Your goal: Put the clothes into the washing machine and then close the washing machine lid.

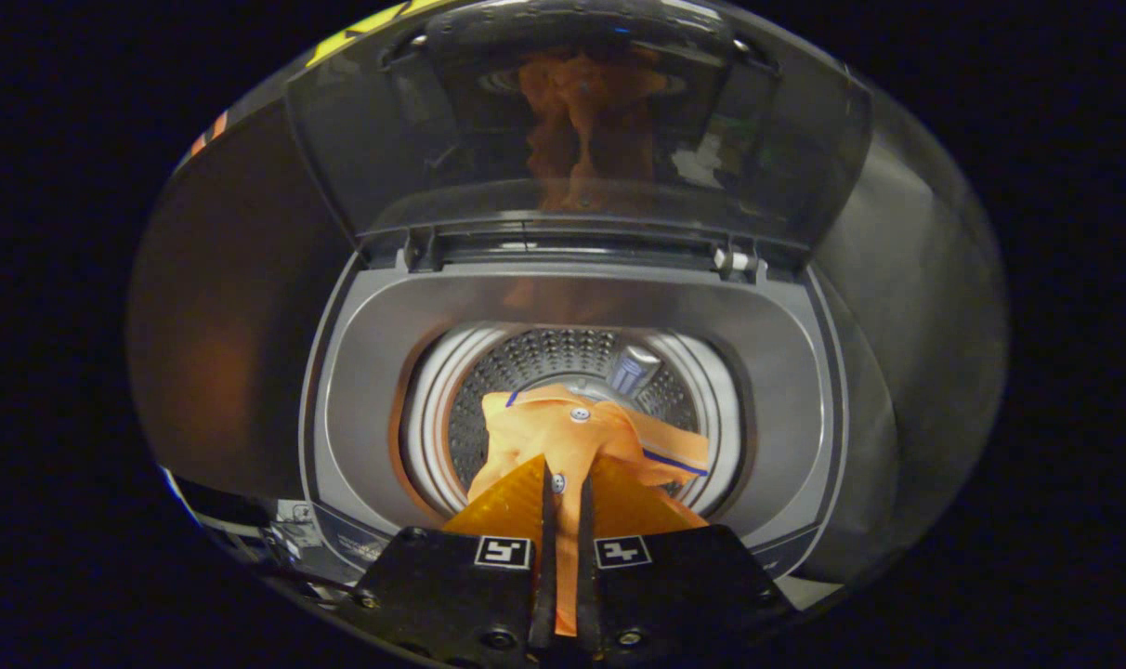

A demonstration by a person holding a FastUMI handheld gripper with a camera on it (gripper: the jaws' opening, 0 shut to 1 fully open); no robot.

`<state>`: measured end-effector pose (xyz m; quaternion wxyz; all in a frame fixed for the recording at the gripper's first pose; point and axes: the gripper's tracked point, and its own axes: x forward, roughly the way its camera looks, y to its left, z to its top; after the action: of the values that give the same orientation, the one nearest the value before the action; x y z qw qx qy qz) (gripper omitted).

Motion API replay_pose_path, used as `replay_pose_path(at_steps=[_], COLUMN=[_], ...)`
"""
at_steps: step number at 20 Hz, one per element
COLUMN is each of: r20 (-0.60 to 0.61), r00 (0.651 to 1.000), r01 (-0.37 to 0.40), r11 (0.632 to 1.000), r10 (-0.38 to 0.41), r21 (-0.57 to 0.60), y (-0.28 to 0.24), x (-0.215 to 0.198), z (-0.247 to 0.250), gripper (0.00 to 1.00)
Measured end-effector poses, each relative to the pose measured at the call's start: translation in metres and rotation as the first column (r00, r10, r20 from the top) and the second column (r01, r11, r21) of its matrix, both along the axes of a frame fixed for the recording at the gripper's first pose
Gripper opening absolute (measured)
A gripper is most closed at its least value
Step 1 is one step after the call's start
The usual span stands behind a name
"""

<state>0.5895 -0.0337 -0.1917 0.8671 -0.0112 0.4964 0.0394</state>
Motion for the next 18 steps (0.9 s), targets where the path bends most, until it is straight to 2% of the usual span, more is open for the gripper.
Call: replay_pose_path(at_steps=[6, 9, 11, 18], r20=[0.007, 0.008, 0.054, 0.094], r00=[1.0, 1.0, 0.998, 0.995], r01=[-0.018, -0.013, 0.015, 0.018], r11=[1.0, 1.0, 0.998, 0.998], r10=[0.018, 0.013, -0.012, -0.012], r21=[-0.001, -0.028, -0.056, -0.059], y=[0.0, -0.004, -0.014, -0.02], x=[0.001, -0.005, -0.005, -0.018], z=[0.001, -0.006, -0.004, 0.008], gripper=[0.15, 0.41, 0.59, 0.59])
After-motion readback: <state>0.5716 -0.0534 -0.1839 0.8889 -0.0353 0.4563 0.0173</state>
